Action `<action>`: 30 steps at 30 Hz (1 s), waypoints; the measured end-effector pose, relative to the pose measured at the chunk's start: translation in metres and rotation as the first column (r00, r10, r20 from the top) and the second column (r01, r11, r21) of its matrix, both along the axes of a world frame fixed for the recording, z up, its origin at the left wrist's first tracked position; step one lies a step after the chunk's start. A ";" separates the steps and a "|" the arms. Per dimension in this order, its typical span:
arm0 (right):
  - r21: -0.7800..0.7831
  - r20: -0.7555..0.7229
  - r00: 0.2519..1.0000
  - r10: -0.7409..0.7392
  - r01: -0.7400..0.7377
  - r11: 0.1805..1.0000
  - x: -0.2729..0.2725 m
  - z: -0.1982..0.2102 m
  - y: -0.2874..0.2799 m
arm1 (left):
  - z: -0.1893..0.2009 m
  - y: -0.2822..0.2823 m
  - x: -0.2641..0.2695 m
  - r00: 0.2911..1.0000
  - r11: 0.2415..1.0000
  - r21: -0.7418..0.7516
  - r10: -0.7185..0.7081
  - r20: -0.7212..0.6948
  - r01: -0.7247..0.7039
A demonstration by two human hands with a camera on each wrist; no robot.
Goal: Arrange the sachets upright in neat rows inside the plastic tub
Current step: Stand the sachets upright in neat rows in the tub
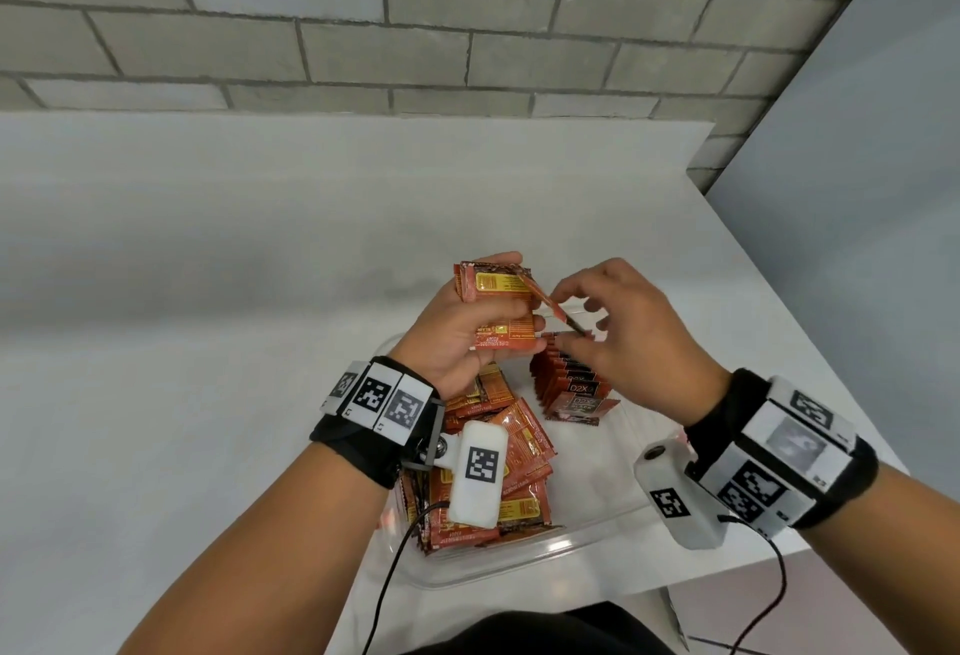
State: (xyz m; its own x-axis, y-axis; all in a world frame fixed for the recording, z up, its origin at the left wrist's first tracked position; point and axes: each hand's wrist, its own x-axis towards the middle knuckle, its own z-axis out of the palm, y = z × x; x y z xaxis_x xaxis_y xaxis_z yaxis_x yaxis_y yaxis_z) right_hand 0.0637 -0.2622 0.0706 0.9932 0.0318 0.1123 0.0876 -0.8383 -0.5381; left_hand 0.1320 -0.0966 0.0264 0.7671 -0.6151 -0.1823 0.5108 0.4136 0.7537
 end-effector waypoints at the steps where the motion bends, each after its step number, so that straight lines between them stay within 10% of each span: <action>1: -0.015 -0.032 0.999 0.019 -0.020 1.000 -0.001 -0.001 0.000 | 0.000 0.000 0.000 1.000 1.000 -0.002 0.013 -0.002 -0.013; 9: -0.144 -0.024 0.988 0.155 -0.157 0.977 -0.007 -0.003 0.001 | -0.001 0.000 0.001 0.999 0.997 0.065 0.048 0.024 -0.050; 13: 0.027 0.008 1.000 0.004 -0.004 1.000 -0.003 0.004 0.002 | -0.002 0.000 0.001 0.998 0.997 0.061 0.044 0.034 -0.046; 18: 0.367 -0.380 0.914 -0.143 0.291 0.883 0.001 0.007 0.005 | 0.000 0.001 -0.001 0.998 0.998 0.012 0.057 0.040 -0.058; 24: 0.339 -0.262 0.957 -0.123 0.211 0.917 0.009 0.020 0.004 | 0.005 0.000 -0.002 0.999 0.999 0.011 0.041 0.023 -0.041; 30: 0.664 -0.499 0.865 -0.055 0.422 0.618 0.005 0.016 0.005 | 0.004 0.000 -0.001 0.987 0.988 -0.006 0.156 0.047 -0.156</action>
